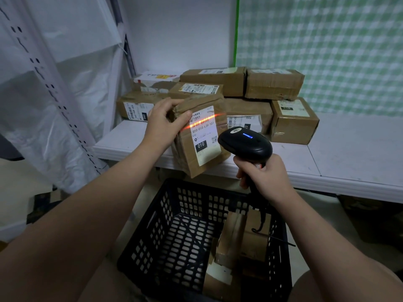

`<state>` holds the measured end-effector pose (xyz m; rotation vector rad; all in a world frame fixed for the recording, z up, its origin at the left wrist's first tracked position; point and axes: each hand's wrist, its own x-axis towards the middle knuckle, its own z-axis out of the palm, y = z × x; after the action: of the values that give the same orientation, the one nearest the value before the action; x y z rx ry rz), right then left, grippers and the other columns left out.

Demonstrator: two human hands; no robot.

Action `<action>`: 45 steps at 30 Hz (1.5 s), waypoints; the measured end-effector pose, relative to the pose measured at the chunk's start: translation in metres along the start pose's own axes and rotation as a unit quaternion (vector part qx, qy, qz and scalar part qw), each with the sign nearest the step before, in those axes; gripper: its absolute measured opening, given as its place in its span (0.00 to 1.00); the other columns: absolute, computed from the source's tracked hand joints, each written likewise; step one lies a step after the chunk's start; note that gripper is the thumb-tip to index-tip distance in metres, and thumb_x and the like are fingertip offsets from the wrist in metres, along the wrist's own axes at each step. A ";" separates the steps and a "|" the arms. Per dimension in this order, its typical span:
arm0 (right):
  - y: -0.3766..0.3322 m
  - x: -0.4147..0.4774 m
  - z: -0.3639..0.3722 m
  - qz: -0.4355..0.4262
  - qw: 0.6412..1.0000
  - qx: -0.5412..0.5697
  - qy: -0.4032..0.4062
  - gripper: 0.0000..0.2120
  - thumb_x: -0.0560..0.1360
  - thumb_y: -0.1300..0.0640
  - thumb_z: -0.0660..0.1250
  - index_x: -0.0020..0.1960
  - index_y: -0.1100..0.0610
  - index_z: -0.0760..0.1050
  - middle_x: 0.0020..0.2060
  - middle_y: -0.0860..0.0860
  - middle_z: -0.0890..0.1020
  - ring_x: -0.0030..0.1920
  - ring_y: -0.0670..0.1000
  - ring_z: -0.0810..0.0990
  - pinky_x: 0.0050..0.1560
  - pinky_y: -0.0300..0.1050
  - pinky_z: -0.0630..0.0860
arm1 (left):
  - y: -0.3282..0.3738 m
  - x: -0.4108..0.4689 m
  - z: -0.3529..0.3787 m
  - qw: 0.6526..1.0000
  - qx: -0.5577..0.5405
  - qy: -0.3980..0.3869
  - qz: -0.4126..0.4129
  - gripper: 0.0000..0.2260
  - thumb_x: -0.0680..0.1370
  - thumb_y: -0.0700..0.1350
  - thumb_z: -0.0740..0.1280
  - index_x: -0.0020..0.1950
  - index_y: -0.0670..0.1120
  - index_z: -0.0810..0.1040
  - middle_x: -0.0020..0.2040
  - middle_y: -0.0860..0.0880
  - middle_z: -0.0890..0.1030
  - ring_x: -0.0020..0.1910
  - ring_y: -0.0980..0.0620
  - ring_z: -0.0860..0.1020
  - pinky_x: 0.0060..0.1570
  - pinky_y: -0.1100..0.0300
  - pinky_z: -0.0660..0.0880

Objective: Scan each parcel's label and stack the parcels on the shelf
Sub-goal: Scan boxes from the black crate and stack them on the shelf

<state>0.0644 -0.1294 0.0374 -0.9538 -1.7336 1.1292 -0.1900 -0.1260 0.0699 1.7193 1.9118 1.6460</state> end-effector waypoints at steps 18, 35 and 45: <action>-0.048 0.073 0.050 -0.005 0.998 -0.023 -0.051 0.06 0.74 0.57 0.72 0.41 0.60 0.80 0.30 0.54 0.83 0.28 0.49 0.80 0.32 0.39 0.76 | -0.040 0.004 -0.076 0.938 -0.257 0.083 -0.215 0.26 0.73 0.51 0.71 0.67 0.53 0.65 0.64 0.49 0.74 0.56 0.49 0.80 0.47 0.56 0.80; -0.078 0.310 0.099 0.057 0.998 -0.012 0.010 0.09 0.75 0.53 0.70 0.52 0.56 0.77 0.36 0.57 0.83 0.25 0.50 0.79 0.27 0.40 0.75 | -0.138 0.288 -0.047 0.865 -0.292 0.134 -0.386 0.36 0.72 0.61 0.69 0.75 0.50 0.60 0.69 0.47 0.70 0.64 0.44 0.73 0.48 0.53 0.81; -0.055 0.337 0.111 0.116 0.993 0.017 -0.010 0.12 0.74 0.53 0.71 0.50 0.61 0.79 0.34 0.58 0.83 0.27 0.53 0.77 0.30 0.44 0.76 | -0.153 0.262 -0.001 0.930 0.367 0.004 -0.013 0.37 0.73 0.69 0.59 0.77 0.61 0.48 0.78 0.44 0.44 0.76 0.38 0.44 0.71 0.35 0.46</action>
<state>-0.1670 0.1239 0.1414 -1.1487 -1.6446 1.3141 -0.3862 0.1028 0.1040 1.8587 2.7630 0.9585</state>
